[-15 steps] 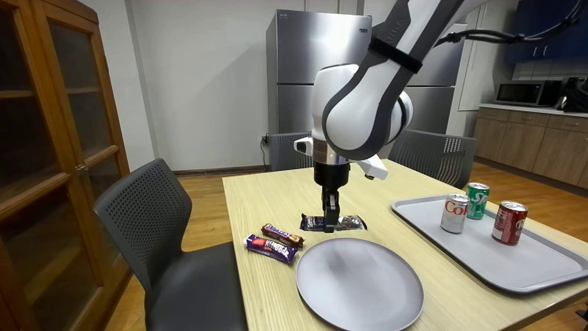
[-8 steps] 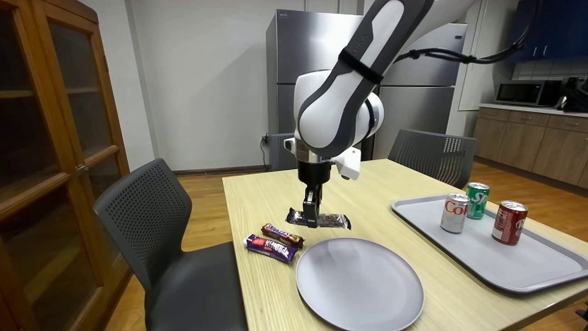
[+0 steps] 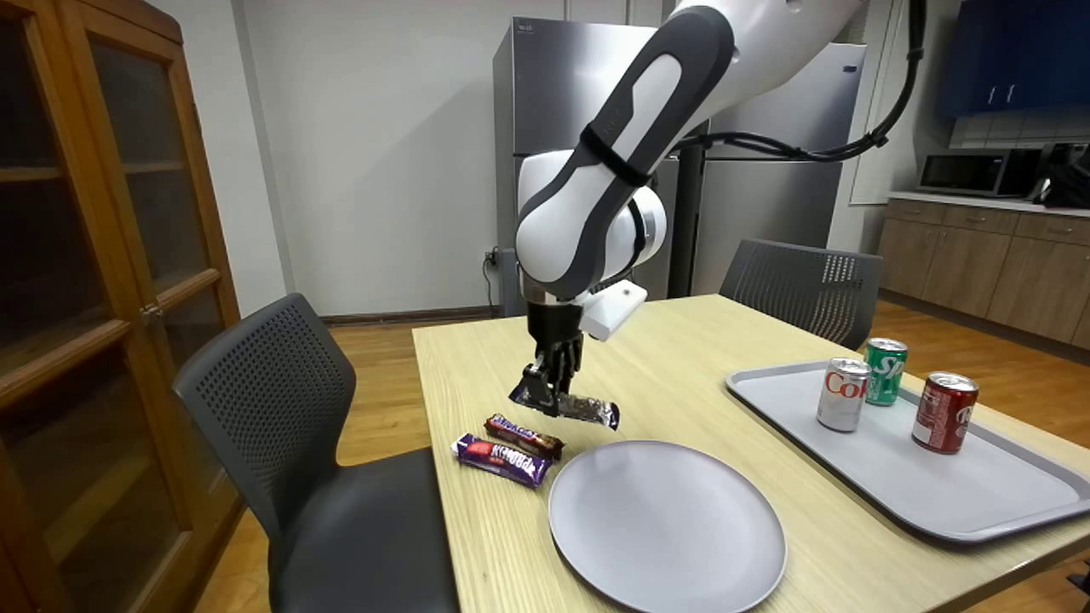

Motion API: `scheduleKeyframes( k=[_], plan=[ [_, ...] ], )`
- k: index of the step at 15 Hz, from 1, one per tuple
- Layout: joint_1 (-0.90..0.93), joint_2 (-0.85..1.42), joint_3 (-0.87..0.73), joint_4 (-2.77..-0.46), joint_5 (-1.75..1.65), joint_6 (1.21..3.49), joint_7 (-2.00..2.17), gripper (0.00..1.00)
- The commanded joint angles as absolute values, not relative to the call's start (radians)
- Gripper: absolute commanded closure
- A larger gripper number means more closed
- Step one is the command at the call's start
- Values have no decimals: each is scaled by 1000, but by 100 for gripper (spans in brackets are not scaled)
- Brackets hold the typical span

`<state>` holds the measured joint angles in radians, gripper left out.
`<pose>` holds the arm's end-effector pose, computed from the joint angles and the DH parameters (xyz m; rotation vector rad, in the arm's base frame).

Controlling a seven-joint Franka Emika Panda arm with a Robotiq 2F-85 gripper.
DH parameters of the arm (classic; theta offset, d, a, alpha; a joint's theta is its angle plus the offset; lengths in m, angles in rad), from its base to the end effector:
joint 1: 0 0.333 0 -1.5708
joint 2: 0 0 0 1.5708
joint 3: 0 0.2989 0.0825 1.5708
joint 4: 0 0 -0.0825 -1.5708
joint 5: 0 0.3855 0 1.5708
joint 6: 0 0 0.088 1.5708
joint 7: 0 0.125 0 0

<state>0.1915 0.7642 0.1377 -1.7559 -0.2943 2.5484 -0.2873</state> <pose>0.6166 0.2082 0.1080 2.8143 1.2196 0.0679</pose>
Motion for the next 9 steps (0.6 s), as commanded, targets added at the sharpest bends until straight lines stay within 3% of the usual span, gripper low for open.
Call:
scheduleKeyframes(
  k=[1, 9],
  plan=[
    [227, 835, 112, -1627, -259, 2474, -197, 92],
    [254, 924, 93, -1493, -211, 2410, -70, 92]
  ],
)
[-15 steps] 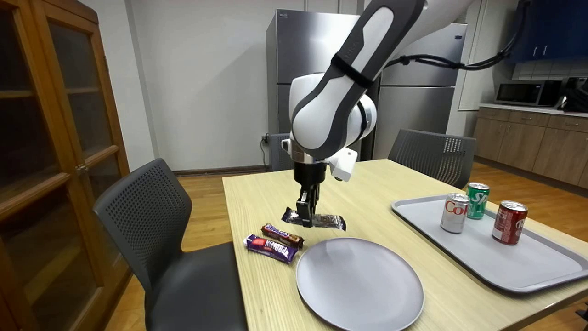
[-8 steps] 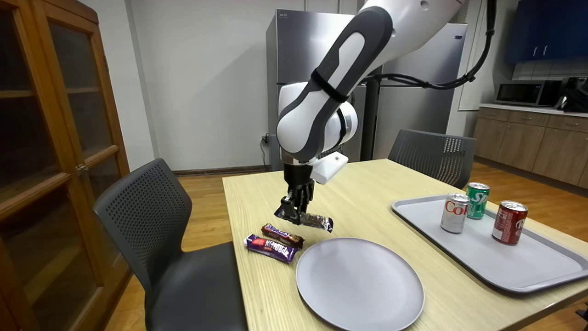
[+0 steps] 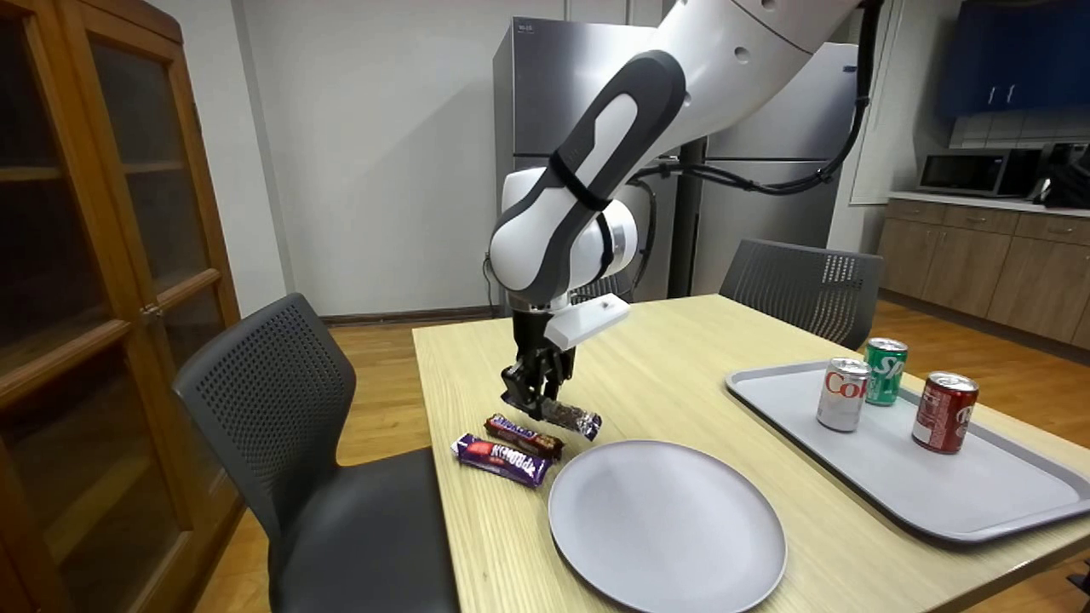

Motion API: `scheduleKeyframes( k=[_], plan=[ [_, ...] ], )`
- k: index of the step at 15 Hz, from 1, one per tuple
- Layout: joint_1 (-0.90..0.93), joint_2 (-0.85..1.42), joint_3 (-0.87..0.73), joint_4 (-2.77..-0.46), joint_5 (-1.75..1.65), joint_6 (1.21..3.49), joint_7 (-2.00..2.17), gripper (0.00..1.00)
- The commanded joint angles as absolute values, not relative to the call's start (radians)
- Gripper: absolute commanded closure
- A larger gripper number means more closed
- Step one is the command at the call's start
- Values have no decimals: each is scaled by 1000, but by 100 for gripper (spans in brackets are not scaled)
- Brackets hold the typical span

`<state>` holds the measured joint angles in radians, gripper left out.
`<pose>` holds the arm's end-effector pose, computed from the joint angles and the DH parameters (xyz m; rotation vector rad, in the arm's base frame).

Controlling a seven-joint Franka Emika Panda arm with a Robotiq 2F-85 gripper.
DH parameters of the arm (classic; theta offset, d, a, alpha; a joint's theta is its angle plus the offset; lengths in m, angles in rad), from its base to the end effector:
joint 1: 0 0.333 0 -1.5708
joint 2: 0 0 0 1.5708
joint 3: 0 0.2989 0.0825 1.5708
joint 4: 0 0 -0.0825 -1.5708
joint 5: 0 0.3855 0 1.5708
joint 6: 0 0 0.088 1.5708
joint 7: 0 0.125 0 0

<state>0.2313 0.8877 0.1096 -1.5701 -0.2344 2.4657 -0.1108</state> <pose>0.6453 0.2194 0.0895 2.9462 0.8998 0.0375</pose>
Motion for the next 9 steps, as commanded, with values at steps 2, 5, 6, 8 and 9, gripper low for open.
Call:
scheduleKeyframes(
  k=[2, 5, 6, 8, 9],
  plan=[
    [258, 936, 88, -1474, -206, 2401, -56, 42],
    [253, 929, 86, -1477, -202, 2407, -45, 23],
    [251, 917, 85, -1490, -202, 2414, -41, 15],
    [241, 887, 86, -1521, -197, 2424, -37, 1],
    [237, 867, 83, -1543, -195, 2431, -34, 0]
  ],
)
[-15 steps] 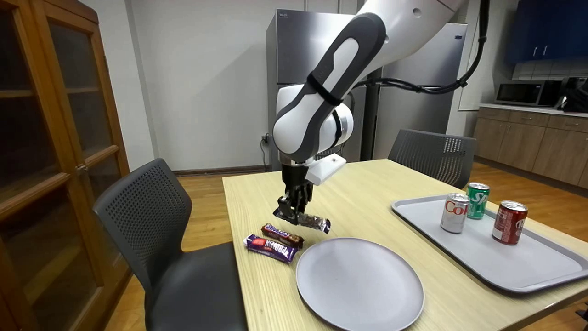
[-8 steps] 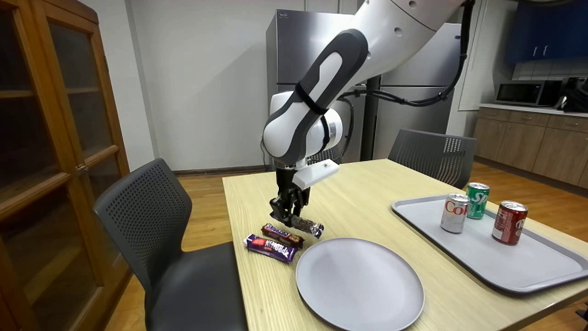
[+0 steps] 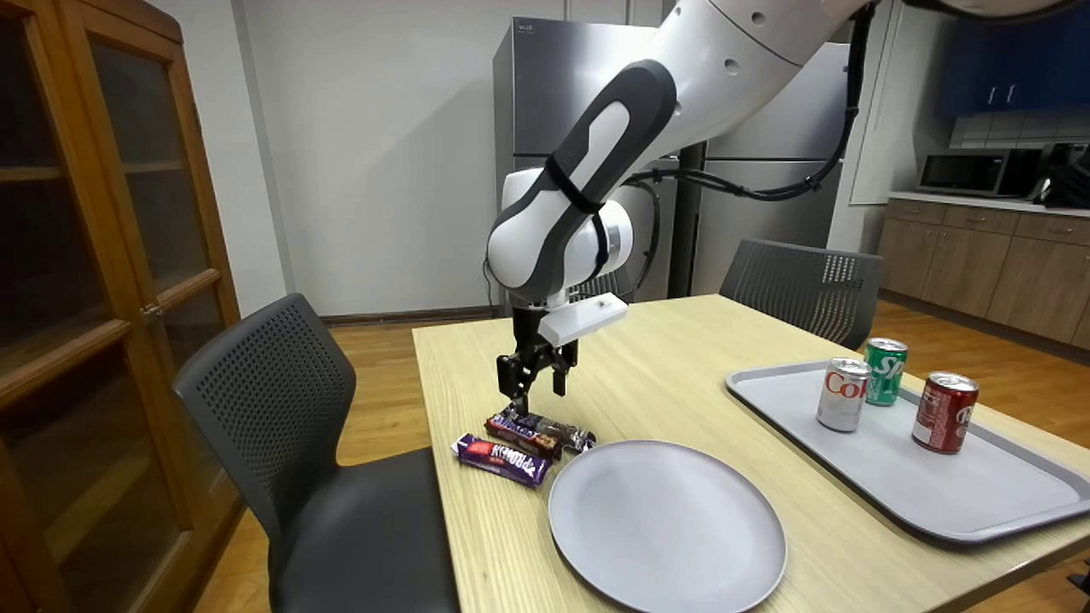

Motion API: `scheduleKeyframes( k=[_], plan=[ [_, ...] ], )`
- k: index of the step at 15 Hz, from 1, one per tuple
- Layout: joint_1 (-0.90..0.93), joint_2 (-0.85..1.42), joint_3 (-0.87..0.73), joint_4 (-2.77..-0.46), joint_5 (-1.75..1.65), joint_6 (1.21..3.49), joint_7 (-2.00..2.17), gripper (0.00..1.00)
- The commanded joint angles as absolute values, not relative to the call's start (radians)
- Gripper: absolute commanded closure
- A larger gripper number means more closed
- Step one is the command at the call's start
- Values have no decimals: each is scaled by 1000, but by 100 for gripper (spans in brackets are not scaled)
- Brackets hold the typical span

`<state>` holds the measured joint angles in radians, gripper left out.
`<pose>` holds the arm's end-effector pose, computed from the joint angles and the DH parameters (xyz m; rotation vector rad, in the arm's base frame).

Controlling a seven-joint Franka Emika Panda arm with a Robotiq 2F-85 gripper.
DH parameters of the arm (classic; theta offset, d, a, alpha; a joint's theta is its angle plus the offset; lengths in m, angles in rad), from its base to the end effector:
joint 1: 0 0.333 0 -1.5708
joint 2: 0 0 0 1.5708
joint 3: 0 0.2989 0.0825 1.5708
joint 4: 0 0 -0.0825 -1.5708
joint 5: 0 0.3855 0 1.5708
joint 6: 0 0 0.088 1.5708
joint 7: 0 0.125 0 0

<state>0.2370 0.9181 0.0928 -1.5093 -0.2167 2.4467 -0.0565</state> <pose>0.6595 0.2152 0.0906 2.9768 0.7823 0.0539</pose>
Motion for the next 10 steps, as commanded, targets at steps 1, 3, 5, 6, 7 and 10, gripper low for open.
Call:
scheduleKeyframes(
  k=[1, 3, 5, 6, 7, 10],
  plan=[
    [237, 849, 76, -1560, -195, 2434, -24, 0],
    [231, 814, 68, -1595, -191, 2438, -12, 0],
    [228, 769, 55, -1639, -189, 2443, 6, 0],
    [227, 744, 48, -1665, -191, 2447, 16, 0],
    [225, 719, 41, -1691, -193, 2450, 26, 0],
    [221, 643, 21, -1763, -195, 2442, 57, 0]
  ],
)
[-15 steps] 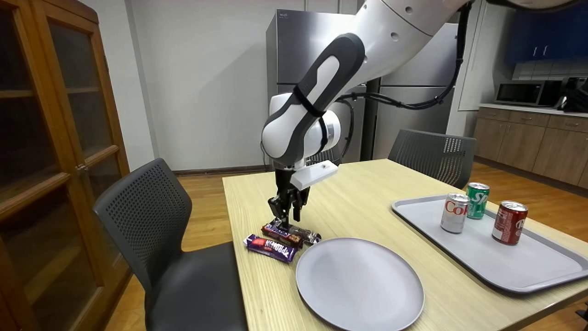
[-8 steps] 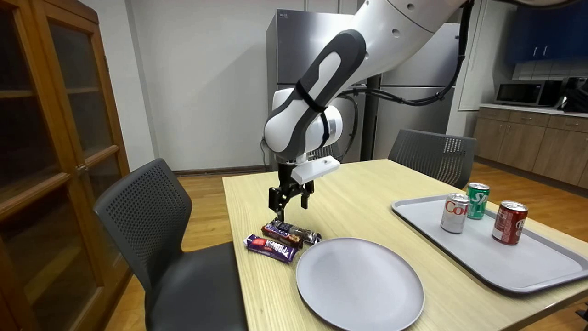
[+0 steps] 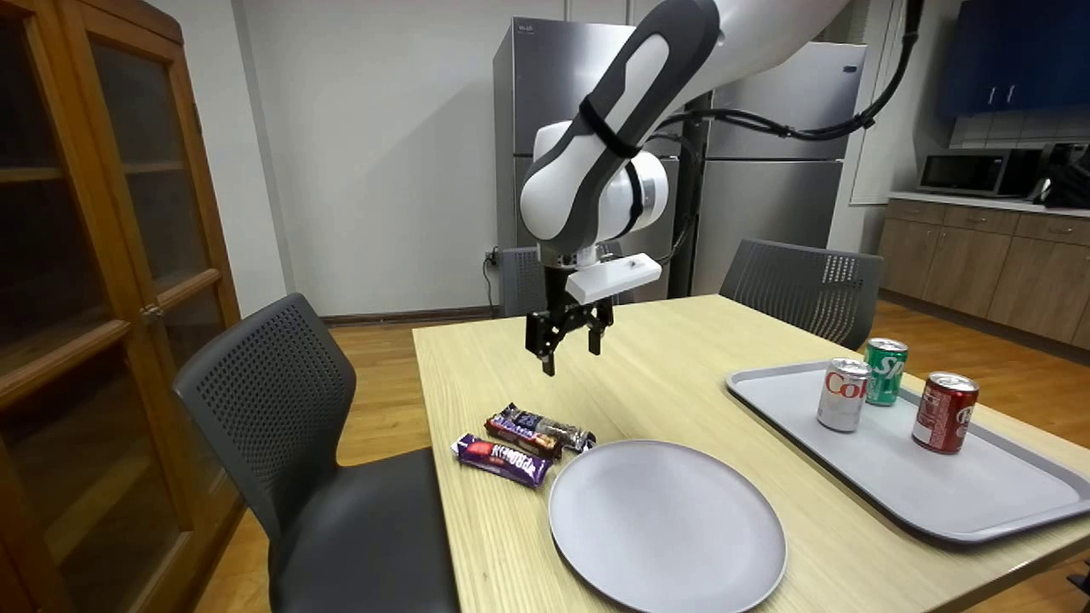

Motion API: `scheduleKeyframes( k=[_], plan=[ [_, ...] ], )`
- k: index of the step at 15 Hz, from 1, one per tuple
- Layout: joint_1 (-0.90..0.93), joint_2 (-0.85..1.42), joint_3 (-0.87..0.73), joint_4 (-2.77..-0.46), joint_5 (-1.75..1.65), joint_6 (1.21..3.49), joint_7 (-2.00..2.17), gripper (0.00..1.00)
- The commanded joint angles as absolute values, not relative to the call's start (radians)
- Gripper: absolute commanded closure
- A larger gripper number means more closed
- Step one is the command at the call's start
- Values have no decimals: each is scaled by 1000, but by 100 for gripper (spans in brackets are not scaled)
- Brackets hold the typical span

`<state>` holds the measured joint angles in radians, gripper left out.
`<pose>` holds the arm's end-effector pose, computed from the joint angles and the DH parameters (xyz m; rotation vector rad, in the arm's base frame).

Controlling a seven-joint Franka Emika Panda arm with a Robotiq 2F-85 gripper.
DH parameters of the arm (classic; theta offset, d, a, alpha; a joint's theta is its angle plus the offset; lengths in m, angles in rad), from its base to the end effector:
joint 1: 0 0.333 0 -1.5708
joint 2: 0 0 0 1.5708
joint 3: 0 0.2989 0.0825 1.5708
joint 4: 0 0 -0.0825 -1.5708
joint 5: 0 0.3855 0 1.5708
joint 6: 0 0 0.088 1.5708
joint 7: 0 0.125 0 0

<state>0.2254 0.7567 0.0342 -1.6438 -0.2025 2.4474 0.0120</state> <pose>0.6586 0.1704 0.1446 2.9801 0.5892 0.0953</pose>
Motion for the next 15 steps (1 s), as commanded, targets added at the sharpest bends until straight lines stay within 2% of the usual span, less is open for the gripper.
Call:
scheduleKeyframes(
  k=[1, 15],
  plan=[
    [223, 616, 7, -1792, -202, 2446, 75, 0],
    [74, 356, -52, -2078, -121, 2464, 136, 0]
  ],
)
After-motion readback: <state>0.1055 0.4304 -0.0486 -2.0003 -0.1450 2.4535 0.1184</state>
